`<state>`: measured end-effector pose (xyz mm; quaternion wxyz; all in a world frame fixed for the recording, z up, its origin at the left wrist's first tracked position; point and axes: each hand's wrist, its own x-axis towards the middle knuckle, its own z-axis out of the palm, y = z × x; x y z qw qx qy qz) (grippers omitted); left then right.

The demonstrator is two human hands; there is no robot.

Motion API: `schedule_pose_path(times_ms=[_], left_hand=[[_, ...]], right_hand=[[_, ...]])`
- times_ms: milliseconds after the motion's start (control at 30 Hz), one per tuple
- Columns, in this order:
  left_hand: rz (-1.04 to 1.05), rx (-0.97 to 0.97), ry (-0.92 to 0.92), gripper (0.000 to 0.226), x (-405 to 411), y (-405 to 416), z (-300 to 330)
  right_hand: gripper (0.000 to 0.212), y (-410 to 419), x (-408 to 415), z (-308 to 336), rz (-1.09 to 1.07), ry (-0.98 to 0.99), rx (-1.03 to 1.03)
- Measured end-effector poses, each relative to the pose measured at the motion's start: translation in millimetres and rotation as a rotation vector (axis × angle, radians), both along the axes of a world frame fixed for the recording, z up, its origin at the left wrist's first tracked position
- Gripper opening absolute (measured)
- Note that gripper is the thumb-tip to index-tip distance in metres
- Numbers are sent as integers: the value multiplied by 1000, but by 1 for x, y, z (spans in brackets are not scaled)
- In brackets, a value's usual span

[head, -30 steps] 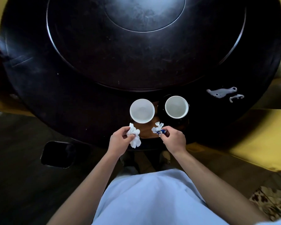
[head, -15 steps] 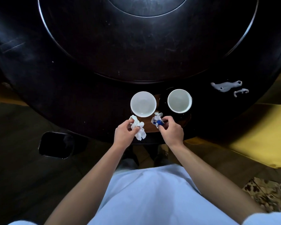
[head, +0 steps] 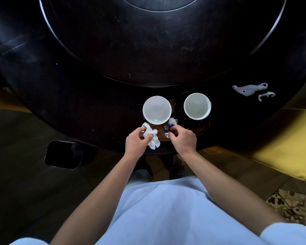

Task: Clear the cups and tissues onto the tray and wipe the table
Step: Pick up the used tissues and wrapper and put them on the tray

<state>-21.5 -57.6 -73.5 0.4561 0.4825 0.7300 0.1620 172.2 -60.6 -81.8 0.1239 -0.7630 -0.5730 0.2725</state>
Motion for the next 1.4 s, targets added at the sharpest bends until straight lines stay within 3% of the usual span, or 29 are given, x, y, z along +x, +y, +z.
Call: schedule_pose_path(times_ms=[333,533,700,833,1033,1133,1233,1400], left_hand=[[-6,19,4,44,2,3,-1],[29,47,-65,41,3,1,2],[50,73,-177,24,3,-4,9],[67,70,-254,28,8,-8,14],[151,7,-418,34,11,-8,20],[185,7,-437,25,6,-9,19],[201,10,-410,20,1,-9,16],[57,36,-181,31,-4,-7,3]], right_hand=[[35,-6,4,-2,99,-9,42],[28,-10,5,10,61,138,169],[41,-9,-2,25,172,377,46],[43,-8,-9,29,249,399,59],[25,-8,-9,24,166,438,31],[16,-7,-6,23,78,456,32],[14,-7,0,25,-9,460,51],[15,-8,12,25,-38,393,103]])
